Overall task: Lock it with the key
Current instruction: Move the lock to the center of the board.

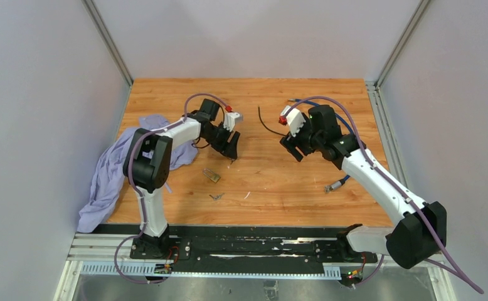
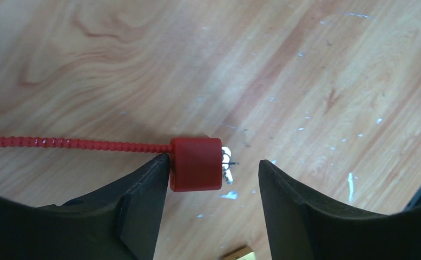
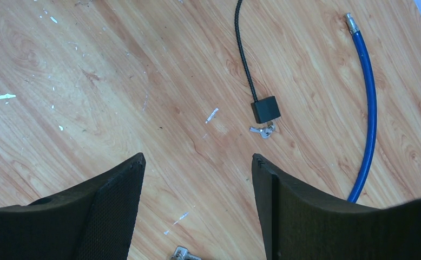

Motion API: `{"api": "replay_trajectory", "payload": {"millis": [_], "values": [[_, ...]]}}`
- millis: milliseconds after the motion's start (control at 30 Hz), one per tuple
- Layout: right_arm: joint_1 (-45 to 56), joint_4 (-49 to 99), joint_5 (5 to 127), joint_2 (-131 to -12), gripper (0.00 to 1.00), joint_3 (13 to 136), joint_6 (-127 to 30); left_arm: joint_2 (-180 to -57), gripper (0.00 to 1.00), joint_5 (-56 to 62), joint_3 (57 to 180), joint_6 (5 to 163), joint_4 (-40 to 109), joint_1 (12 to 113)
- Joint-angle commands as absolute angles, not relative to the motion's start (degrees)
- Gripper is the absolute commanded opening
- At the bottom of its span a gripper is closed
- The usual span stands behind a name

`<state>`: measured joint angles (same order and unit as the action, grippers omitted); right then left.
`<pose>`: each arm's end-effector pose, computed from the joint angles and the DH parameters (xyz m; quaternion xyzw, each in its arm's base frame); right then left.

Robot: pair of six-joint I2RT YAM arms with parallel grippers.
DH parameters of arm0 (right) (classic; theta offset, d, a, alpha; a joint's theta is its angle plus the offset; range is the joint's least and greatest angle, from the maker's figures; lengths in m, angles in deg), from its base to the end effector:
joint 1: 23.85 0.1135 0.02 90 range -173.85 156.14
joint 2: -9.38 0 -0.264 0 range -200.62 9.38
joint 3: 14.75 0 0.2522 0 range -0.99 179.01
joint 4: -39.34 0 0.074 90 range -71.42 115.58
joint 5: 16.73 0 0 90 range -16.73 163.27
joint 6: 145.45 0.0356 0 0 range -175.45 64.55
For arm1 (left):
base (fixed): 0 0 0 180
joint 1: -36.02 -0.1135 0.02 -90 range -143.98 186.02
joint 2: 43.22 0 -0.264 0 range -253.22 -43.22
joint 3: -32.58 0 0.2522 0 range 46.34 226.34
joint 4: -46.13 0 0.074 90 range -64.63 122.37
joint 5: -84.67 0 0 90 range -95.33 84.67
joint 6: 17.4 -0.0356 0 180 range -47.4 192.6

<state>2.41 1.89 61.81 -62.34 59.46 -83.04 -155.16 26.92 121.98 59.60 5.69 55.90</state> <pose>0.2465 0.1295 0.3127 -0.4407 0.7659 0.0832 0.4607 0.3686 -0.1535 0.1690 0.3266 0.8775 -0.2830 0.2078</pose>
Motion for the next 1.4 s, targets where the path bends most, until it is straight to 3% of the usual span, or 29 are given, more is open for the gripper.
{"api": "replay_trajectory", "payload": {"millis": [0,267,500,867,1133,1367], "values": [[1.56,1.86,61.48,-62.78,0.71,58.87,-82.27,-155.05,0.65,31.19,120.98,61.03,4.33,59.37],[1.41,2.02,62.47,-63.09,0.71,58.71,-82.69,-156.04,0.65,35.01,122.63,62.49,6.31,67.04],[-0.95,2.03,60.48,-62.67,0.71,58.7,-80.6,-153.77,0.72,36.54,122.14,58.06,9.91,71.38],[-2.49,9.48,50.26,-66.42,0.72,54.17,-66.47,-142.13,0.88,23.06,114.37,55.48,18.14,65.52],[3.16,11.21,53.26,-74.21,0.73,54.86,-59.62,-138.52,0.99,8.05,114.97,56.23,19.11,62.39],[10.54,10.73,54.02,-82.45,0.74,57.26,-56.39,-134.26,0.98,-0.72,113.59,56.22,21.72,60.21]]}}
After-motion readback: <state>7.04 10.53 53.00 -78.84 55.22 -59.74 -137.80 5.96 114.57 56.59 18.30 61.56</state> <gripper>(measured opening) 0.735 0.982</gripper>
